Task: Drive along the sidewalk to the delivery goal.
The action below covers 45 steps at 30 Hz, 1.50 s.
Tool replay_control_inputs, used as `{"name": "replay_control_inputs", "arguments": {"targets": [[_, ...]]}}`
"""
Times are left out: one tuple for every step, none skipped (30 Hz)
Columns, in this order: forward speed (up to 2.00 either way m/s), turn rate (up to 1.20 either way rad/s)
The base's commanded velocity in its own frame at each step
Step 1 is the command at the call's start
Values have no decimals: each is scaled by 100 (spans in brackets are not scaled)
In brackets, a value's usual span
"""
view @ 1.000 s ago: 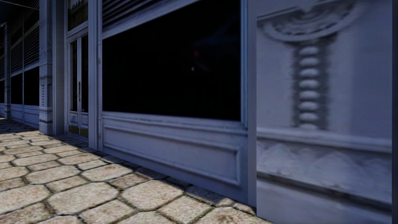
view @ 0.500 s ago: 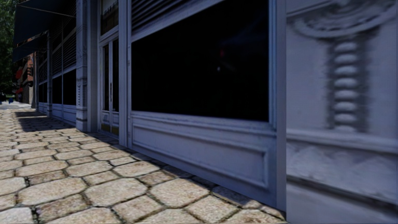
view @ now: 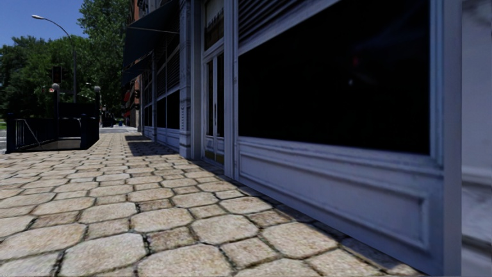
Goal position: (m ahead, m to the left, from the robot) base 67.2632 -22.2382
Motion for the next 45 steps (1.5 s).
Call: {"name": "replay_control_inputs", "arguments": {"targets": [[0, 70], [0, 70], [0, 70], [0, 70], [0, 70], [0, 70], [0, 70], [0, 70], [0, 70], [0, 70], [0, 70], [15, 70], [98, 66], [136, 59], [136, 59], [166, 55], [200, 49], [200, 49], [200, 0], [200, 0], [200, 0], [200, 0], [200, 0], [200, 0], [200, 0], [200, 0], [200, 0], [200, 0], [200, 0], [200, 0], [200, 0], [200, 0], [200, 0], [200, 0], [200, 0], [200, 0], [200, 0], [200, 0], [200, 0], [200, 0], [200, 6], [200, 20], [200, 20], [200, 30], [200, 34]]}}
